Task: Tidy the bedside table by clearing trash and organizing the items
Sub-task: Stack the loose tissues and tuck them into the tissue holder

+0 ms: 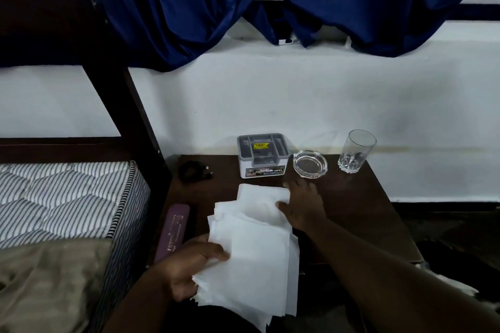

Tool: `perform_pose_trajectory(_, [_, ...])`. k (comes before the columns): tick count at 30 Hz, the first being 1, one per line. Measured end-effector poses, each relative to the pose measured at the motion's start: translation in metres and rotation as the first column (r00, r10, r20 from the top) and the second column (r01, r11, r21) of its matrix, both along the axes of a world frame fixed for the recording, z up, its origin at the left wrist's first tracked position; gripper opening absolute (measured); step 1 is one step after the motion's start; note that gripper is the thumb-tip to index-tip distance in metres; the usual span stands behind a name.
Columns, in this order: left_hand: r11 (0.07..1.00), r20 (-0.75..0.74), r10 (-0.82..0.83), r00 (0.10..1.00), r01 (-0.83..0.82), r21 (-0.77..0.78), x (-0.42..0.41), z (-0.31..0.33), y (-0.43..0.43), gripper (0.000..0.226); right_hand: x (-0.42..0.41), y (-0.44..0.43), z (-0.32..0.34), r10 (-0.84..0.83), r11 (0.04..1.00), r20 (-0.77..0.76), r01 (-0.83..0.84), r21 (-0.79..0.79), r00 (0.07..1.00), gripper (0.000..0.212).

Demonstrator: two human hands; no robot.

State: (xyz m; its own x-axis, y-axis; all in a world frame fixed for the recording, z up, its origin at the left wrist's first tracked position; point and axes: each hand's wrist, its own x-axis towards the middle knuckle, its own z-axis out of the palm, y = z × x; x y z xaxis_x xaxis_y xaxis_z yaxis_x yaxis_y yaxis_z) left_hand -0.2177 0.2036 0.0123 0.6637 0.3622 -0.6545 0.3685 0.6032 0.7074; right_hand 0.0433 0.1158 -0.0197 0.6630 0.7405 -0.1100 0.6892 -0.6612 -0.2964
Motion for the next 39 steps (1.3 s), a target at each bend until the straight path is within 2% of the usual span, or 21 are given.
perform_pose_trajectory(5, [1.000,-0.022,0.019,1.000,-0.019,-0.005,0.004,-0.003,0.001,0.033,0.002,0.008,0.007,0.073,0.993,0.030,-0.075,0.093,0.997,0.044])
perform_pose_trajectory(8, [0.999,-0.060,0.035,0.998,-0.035,-0.006,0.006,-0.002,0.000,0.027,-0.012,0.010,0.005,0.126,0.992,-0.076,-0.124,0.032,0.989,0.069])
perform_pose_trajectory(10, [0.999,-0.083,0.039,0.996,-0.039,0.004,0.007,-0.001,0.000,0.027,-0.017,0.013,0.002,0.134,0.989,-0.035,-0.135,-0.051,0.990,0.082])
perform_pose_trajectory(11, [0.999,-0.090,0.042,0.995,-0.042,0.002,0.007,0.000,-0.001,0.030,-0.018,0.014,0.001,0.132,0.988,-0.015,-0.133,-0.074,0.991,0.083])
perform_pose_trajectory(16, [0.998,-0.078,0.063,0.995,-0.063,-0.003,0.005,0.001,0.000,0.036,-0.021,0.014,0.000,0.143,0.986,-0.021,-0.144,-0.078,0.990,0.061])
perform_pose_trajectory(23, [0.998,-0.079,0.063,0.995,-0.063,0.004,0.005,0.001,0.002,0.032,-0.028,0.015,-0.004,0.183,0.978,-0.109,-0.170,0.118,0.977,0.025])
perform_pose_trajectory(26, [0.998,-0.072,0.056,0.996,-0.056,-0.006,0.004,0.001,0.002,0.030,-0.026,0.010,-0.005,0.226,0.958,-0.148,-0.192,0.212,0.963,0.018])
perform_pose_trajectory(32, [0.999,-0.038,0.037,0.999,-0.038,-0.023,0.005,0.000,0.001,0.030,-0.018,0.012,0.002,0.029,0.930,-0.352,0.104,0.353,0.936,0.018])
perform_pose_trajectory(35, [0.999,-0.025,0.029,0.999,-0.029,-0.031,0.006,0.001,0.001,0.031,-0.012,0.012,0.002,0.050,0.945,-0.283,0.047,0.324,0.958,0.015])
perform_pose_trajectory(39, [0.999,-0.032,0.030,0.999,-0.031,-0.028,0.006,0.000,0.001,0.029,-0.009,0.015,-0.002,0.136,0.974,-0.176,-0.099,0.202,0.975,0.035])
